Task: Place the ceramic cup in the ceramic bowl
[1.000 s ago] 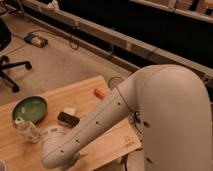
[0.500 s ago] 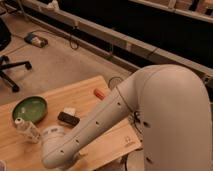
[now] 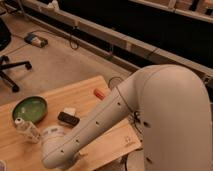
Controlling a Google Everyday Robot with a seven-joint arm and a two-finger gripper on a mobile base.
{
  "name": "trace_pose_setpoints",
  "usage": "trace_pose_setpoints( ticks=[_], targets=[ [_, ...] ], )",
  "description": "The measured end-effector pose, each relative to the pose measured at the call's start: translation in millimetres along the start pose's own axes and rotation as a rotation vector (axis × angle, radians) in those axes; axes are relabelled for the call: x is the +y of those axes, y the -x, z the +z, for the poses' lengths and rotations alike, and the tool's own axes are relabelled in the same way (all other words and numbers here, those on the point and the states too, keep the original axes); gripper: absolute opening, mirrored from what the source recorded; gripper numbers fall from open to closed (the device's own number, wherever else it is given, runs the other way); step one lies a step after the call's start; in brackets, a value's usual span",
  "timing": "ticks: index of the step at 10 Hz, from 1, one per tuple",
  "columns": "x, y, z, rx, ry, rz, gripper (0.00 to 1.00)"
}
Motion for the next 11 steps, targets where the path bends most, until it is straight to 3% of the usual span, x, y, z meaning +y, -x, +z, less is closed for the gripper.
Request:
trace_pose_setpoints(
  ticks=[5, 11],
  targets=[
    [-2.7, -1.1, 7.3, -0.006, -0.021, -0.005, 0.80],
    [-1.9, 23.4, -28.2, -0.039, -0.061, -0.057, 0.80]
  ],
)
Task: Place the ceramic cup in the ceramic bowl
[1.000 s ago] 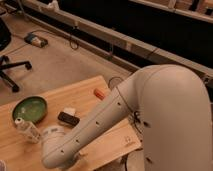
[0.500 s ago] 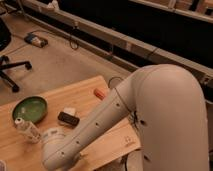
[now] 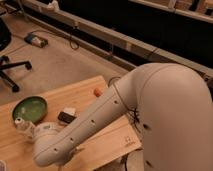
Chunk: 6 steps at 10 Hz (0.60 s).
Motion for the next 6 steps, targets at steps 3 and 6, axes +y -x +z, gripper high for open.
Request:
trace_pose_setpoints(
  ticks=[3, 6],
  targets=[
    [9.1, 19.2, -11.1, -0.030, 0.000, -0.022, 0.80],
    [24.0, 45.5, -24.2, -0.080, 0.018, -0.049, 0.80]
  ],
)
